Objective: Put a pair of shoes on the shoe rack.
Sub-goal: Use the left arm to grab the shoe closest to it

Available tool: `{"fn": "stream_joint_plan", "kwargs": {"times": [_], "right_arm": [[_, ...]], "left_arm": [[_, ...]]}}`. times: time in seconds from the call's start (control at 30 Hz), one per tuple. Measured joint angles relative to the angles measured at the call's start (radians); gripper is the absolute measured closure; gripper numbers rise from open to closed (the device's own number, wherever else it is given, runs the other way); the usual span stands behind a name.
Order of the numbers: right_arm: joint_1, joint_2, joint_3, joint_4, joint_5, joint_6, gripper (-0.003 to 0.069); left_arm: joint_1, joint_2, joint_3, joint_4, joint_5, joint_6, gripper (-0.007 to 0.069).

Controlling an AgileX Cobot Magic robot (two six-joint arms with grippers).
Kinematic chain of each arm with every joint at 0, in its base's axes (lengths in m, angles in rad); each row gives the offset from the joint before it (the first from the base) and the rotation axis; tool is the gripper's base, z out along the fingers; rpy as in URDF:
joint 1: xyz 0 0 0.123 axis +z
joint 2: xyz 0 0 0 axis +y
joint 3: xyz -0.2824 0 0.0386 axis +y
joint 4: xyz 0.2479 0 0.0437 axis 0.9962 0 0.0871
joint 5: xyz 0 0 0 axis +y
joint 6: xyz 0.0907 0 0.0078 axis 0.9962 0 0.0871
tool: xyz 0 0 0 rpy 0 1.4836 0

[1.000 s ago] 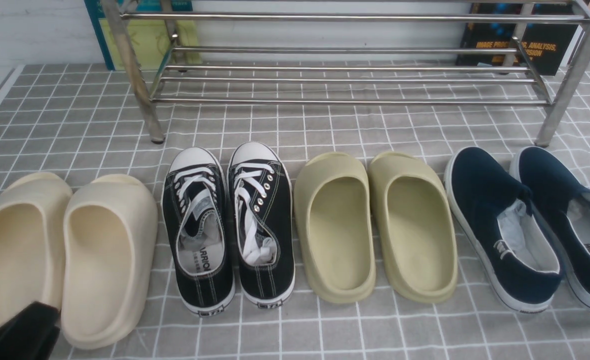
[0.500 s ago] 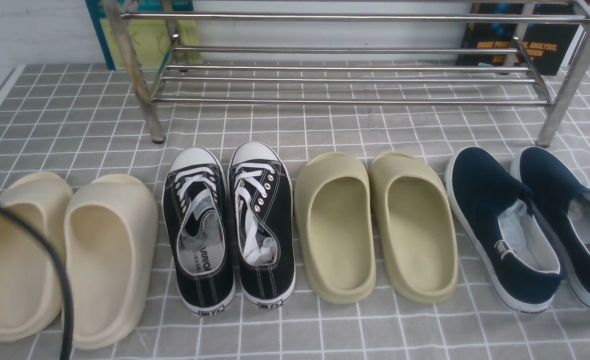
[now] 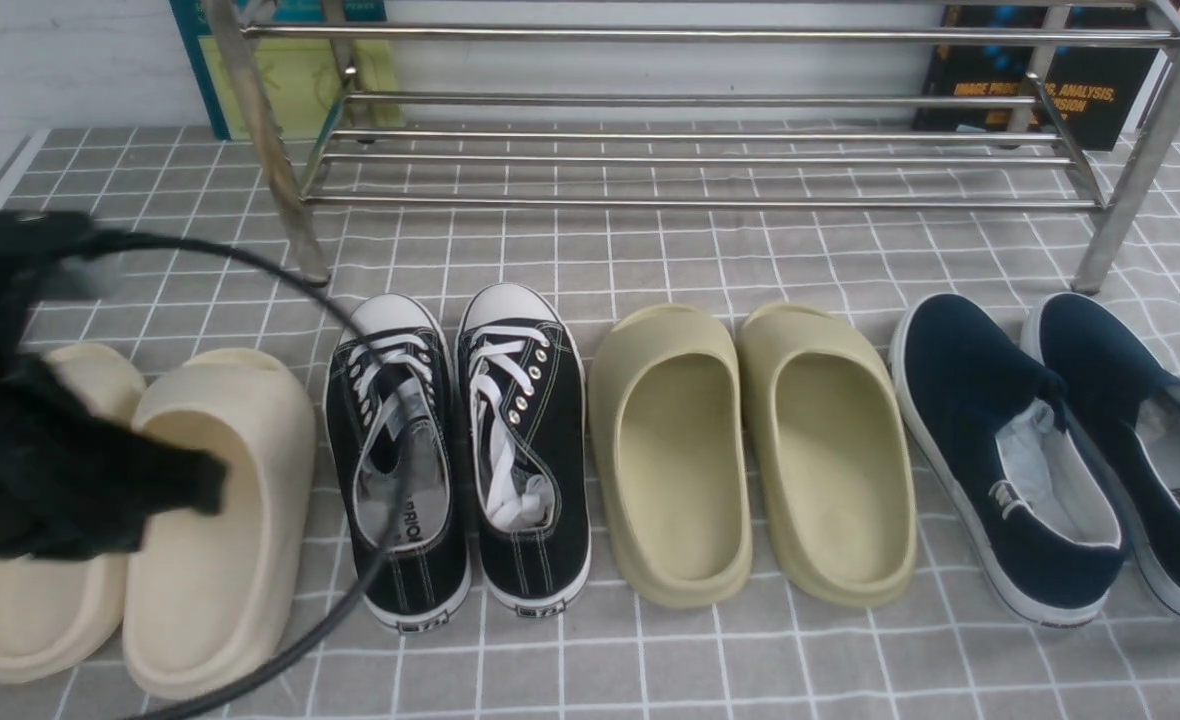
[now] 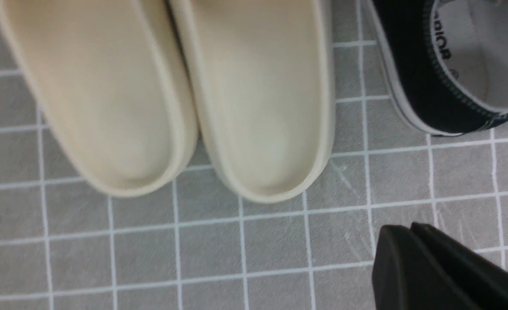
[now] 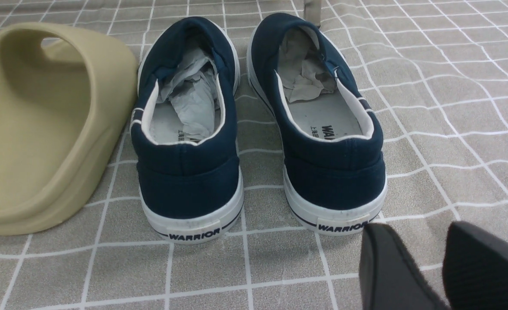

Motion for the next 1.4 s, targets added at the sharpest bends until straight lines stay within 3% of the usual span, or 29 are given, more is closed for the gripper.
{"fn": "stream_joint_plan", "kwargs": {"times": [0.1, 0.17, 0.3, 0.47, 0.77, 1.13, 1.27, 1.4], "right_arm": [[0.0, 0.0, 0.0, 0.0, 0.0, 0.0, 0.0419], [0.0, 0.0, 0.0, 0.0, 0.0, 0.0, 0.0419], [0.0, 0.0, 0.0, 0.0, 0.0, 0.0, 0.0419], [0.0, 0.0, 0.0, 0.0, 0.0, 0.0, 0.0419], [0.0, 0.0, 0.0, 0.0, 0.0, 0.0, 0.0419], [0.0, 0.0, 0.0, 0.0, 0.0, 0.0, 0.0419], [0.0, 0.0, 0.0, 0.0, 0.0, 0.0, 0.0419], [0.0, 0.0, 0.0, 0.0, 0.0, 0.0, 0.0419]], "left_arm": [[-0.029, 0.064, -0.029, 0.001, -0.025, -0.038, 0.0505], [-0.046, 0.15, -0.061, -0.001, -0.05, -0.088, 0.0405], [-0.048, 0.265, -0.086, -0.001, -0.09, -0.122, 0.0274], [-0.048, 0.377, -0.091, -0.014, -0.132, -0.128, 0.0209], [-0.049, 0.466, -0.092, -0.114, -0.249, -0.128, 0.0214], [-0.05, 0.54, -0.093, -0.09, -0.278, -0.13, 0.0268], [-0.05, 0.573, -0.093, -0.073, -0.271, -0.13, 0.0329], [-0.05, 0.578, -0.096, -0.061, -0.266, -0.132, 0.044]]}}
